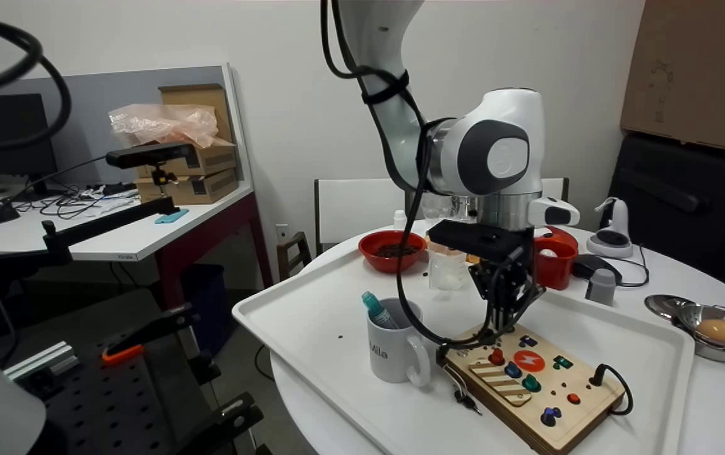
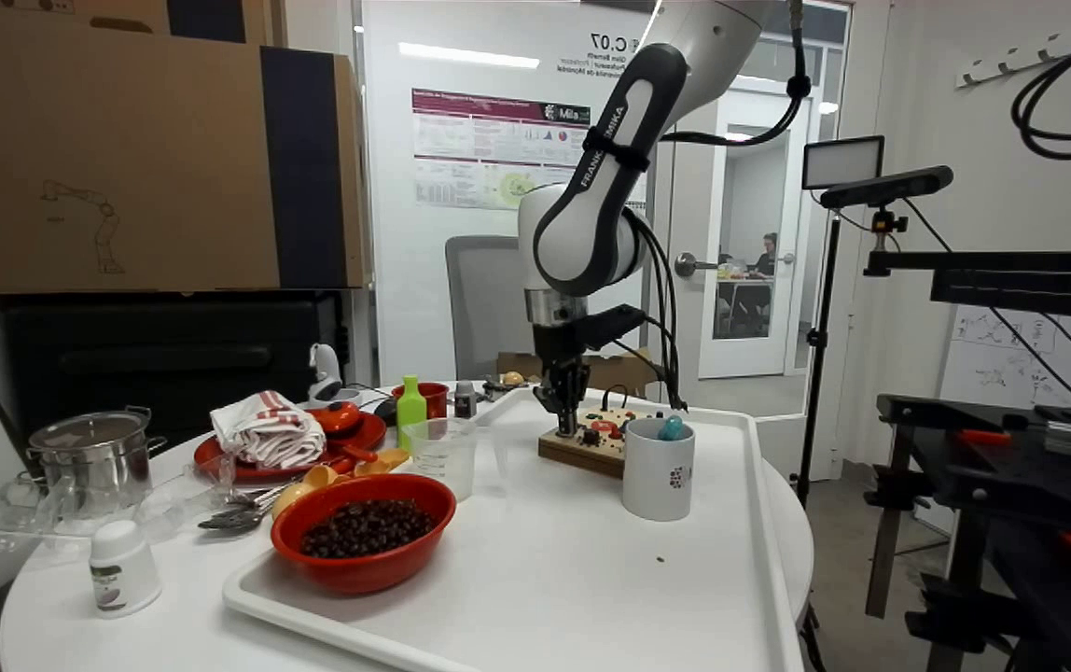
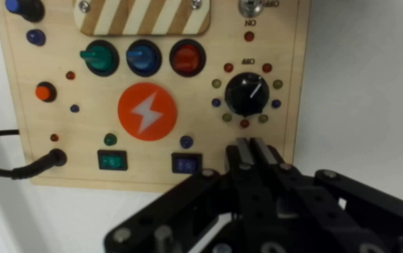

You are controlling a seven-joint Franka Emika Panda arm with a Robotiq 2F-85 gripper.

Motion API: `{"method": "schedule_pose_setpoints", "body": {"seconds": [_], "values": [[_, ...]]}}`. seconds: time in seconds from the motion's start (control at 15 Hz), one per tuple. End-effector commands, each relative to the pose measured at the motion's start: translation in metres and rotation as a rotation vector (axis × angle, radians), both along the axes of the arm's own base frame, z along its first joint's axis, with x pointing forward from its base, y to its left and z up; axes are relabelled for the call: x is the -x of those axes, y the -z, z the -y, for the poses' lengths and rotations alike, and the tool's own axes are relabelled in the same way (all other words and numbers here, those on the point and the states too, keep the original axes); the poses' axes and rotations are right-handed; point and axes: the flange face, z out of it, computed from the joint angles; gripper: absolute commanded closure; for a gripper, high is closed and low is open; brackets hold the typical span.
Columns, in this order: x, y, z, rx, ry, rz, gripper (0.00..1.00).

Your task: Press the yellow button on the object

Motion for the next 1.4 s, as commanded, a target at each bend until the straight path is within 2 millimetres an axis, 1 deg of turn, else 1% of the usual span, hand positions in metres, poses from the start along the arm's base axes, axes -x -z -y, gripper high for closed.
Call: {"method": "schedule_pose_setpoints", "body": {"seconds": [0.0, 0.07, 0.2, 0.27, 0.33, 0.53, 0.6, 0.73, 0.87, 0.93, 1.0, 1.07, 1.13, 1.2, 1.27, 1.33], "values": [[-0.001, 0.018, 0.004, -0.066, -0.008, -0.025, 0.91], [-0.002, 0.010, 0.004, -0.081, -0.014, -0.014, 0.91], [-0.002, -0.019, 0.001, -0.126, -0.042, 0.014, 0.91], [0.001, -0.042, -0.003, -0.166, -0.072, 0.032, 0.91], [0.001, -0.055, -0.008, -0.200, -0.095, 0.049, 0.91], [0.003, -0.108, -0.019, -0.225, -0.162, 0.122, 0.91], [0.004, -0.124, -0.022, -0.219, -0.176, 0.144, 0.91], [0.007, -0.149, -0.025, -0.213, -0.199, 0.173, 0.91], [0.012, -0.166, -0.029, -0.207, -0.219, 0.188, 0.90], [0.014, -0.172, -0.031, -0.202, -0.222, 0.194, 0.65], [0.017, -0.177, -0.033, -0.198, -0.231, 0.202, 0.65], [0.019, -0.182, -0.034, -0.191, -0.238, 0.213, 0.63], [0.019, -0.187, -0.035, -0.176, -0.237, 0.241, 0.57], [0.021, -0.191, -0.036, -0.174, -0.240, 0.256, 0.49], [0.009, -0.180, -0.033, -0.177, -0.224, 0.226, 0.67], [0.011, -0.184, -0.034, -0.173, -0.227, 0.236, 0.59]]}}
